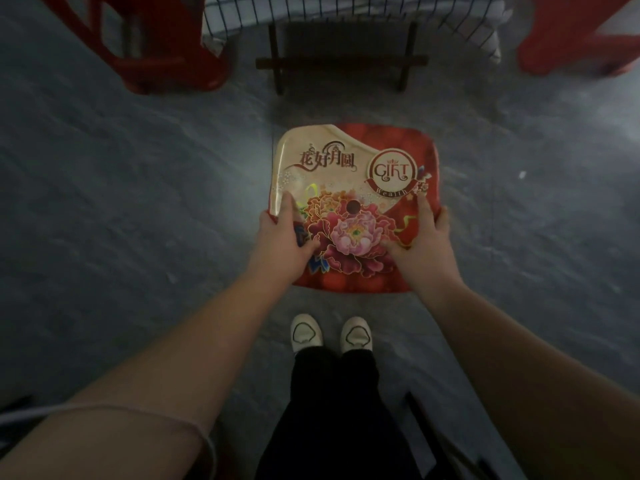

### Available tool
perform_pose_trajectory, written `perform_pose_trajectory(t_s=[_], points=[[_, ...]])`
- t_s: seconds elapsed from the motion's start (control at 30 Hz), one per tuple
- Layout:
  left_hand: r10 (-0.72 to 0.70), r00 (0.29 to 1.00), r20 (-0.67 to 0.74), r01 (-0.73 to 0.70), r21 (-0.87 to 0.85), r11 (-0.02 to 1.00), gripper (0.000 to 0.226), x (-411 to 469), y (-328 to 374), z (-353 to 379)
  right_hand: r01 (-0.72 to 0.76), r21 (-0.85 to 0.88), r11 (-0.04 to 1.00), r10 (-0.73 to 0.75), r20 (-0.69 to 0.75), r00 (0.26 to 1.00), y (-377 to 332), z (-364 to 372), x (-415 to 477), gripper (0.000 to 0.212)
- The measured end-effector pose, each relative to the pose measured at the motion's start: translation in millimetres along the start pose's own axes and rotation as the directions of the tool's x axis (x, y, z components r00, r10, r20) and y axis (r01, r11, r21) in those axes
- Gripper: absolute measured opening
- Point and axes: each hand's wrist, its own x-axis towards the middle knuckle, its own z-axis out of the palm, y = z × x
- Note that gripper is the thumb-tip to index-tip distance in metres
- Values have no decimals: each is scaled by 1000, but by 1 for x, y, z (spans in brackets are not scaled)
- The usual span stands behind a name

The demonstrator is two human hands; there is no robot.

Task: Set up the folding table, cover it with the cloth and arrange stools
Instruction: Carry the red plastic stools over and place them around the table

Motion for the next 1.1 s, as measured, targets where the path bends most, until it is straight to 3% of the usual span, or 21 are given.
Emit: perform_pose_trajectory(t_s=[0.43, 1.1], points=[[-63, 997, 40, 63, 8, 998, 99, -56, -45, 54, -24, -51, 998, 27, 40, 999, 55, 40, -43, 96], [-127, 990, 63, 128, -13, 992, 102, -57, -47, 62, -70, -114, 991, 83, 106, 991, 54, 42, -50, 98]])
